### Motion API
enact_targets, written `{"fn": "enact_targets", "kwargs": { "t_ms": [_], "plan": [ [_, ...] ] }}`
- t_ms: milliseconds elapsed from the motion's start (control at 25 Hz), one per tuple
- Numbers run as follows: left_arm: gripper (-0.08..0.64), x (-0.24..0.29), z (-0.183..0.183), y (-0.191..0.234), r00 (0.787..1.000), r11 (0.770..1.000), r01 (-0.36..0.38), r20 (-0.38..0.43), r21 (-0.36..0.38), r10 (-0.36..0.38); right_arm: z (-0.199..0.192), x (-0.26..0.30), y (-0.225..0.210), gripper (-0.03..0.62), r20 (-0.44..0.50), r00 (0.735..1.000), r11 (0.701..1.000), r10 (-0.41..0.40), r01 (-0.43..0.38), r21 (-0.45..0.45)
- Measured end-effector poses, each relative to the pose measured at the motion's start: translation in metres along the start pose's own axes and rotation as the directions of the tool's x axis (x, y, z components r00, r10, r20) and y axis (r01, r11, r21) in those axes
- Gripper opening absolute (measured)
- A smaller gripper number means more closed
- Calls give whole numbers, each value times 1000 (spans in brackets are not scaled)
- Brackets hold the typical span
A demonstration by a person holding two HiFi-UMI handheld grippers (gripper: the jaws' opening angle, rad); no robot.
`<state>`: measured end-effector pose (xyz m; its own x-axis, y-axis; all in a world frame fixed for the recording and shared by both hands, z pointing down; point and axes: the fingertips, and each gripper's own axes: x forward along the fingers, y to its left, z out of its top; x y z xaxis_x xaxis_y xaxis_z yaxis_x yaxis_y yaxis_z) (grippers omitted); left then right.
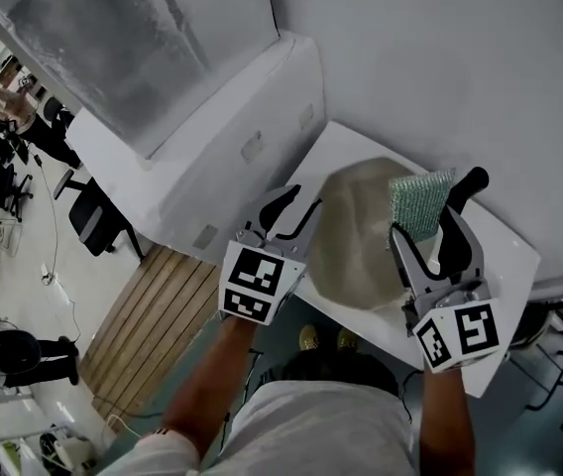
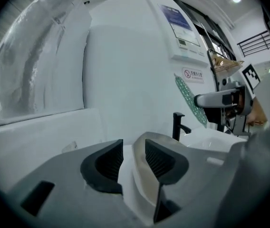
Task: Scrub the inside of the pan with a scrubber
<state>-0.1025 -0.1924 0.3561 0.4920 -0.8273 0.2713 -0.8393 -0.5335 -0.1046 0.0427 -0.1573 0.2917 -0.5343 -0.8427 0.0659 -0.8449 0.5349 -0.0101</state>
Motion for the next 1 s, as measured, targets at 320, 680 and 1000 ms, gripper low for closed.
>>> {"fn": "enact_targets", "kwargs": {
  "t_ms": [320, 680, 1000],
  "plan": [
    [141, 27, -35, -2, 986, 999, 27, -167, 21, -23, -32, 19, -8, 304, -83, 997, 1000, 1, -1, 3],
    [113, 41, -59, 2, 970, 999, 30, -242, 14, -26, -59, 37, -14, 304, -148, 989, 1000, 4, -1, 21],
    [54, 47, -73, 6, 966, 1000, 8, -257, -19, -12, -71, 49, -13, 304, -180, 984, 1000, 8, -4, 19]
  ]
}}
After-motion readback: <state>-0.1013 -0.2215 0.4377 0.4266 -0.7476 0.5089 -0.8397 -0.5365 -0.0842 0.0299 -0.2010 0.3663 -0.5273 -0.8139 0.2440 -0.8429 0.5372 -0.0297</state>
